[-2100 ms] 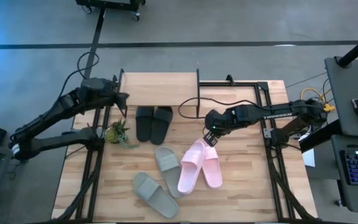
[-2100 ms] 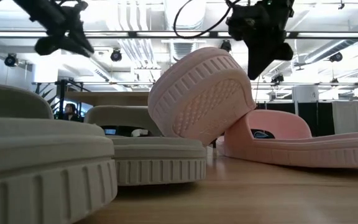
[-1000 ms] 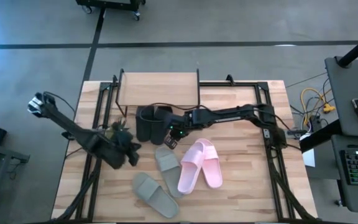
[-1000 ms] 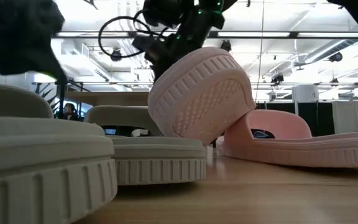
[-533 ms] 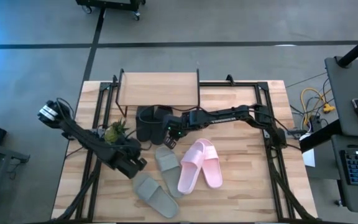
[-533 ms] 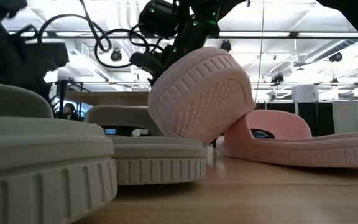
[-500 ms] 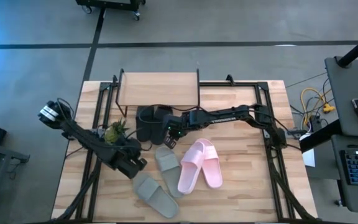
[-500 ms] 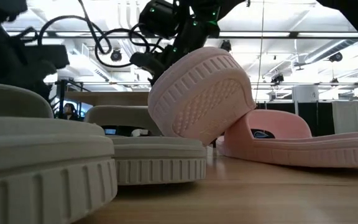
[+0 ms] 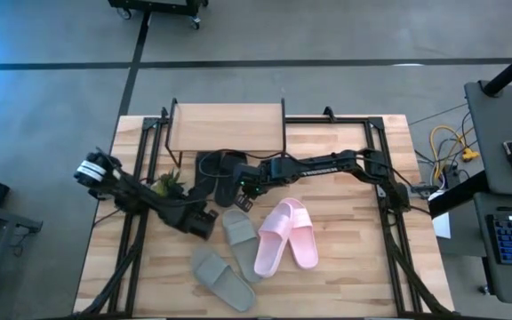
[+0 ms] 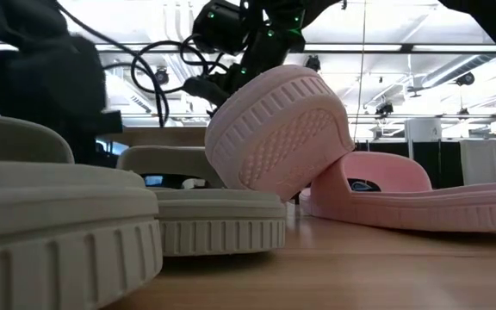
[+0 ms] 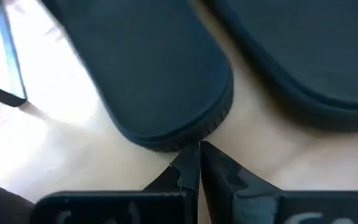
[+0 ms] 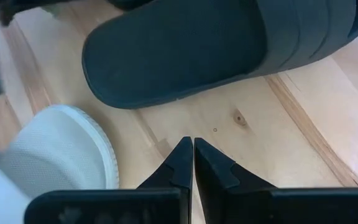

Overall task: Pick and place slides into the shelf
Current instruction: Adjust the black sliders

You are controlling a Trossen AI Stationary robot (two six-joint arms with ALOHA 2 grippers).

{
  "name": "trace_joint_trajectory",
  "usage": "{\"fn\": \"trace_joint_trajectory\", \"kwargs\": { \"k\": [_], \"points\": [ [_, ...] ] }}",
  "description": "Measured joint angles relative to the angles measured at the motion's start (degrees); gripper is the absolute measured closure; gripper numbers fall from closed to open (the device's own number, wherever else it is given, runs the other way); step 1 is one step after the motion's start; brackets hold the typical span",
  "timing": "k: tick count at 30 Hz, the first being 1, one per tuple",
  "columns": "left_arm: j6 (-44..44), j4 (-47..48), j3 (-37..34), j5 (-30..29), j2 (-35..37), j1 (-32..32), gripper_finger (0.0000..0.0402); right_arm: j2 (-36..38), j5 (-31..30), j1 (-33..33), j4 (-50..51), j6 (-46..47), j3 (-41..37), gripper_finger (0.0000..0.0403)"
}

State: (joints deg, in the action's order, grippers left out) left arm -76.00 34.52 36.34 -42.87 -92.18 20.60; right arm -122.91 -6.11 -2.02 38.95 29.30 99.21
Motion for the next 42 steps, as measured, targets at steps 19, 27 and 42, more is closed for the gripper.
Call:
{"fn": "trace_joint_trajectory", "kwargs": {
  "k": [19, 27, 42],
  "points": [
    [10.4, 0.4, 3.3, 3.6, 25.5, 10.7, 0.0401, -0.5, 0.8, 0.5, -6.4, -1.9, -7.1, 0.0394],
    [10.4, -0.2, 3.3, 4.0, 37.9, 20.5, 0.0401, -4.1, 0.5, 0.6, -11.7, -3.4, -6.4, 0.0394],
    [14.0, -0.6, 3.3, 3.2, 46.9, 22.6, 0.0401, -12.2, -8.5, -2.4, -15.4, -14.4, 1.4, 0.0394]
  ]
}}
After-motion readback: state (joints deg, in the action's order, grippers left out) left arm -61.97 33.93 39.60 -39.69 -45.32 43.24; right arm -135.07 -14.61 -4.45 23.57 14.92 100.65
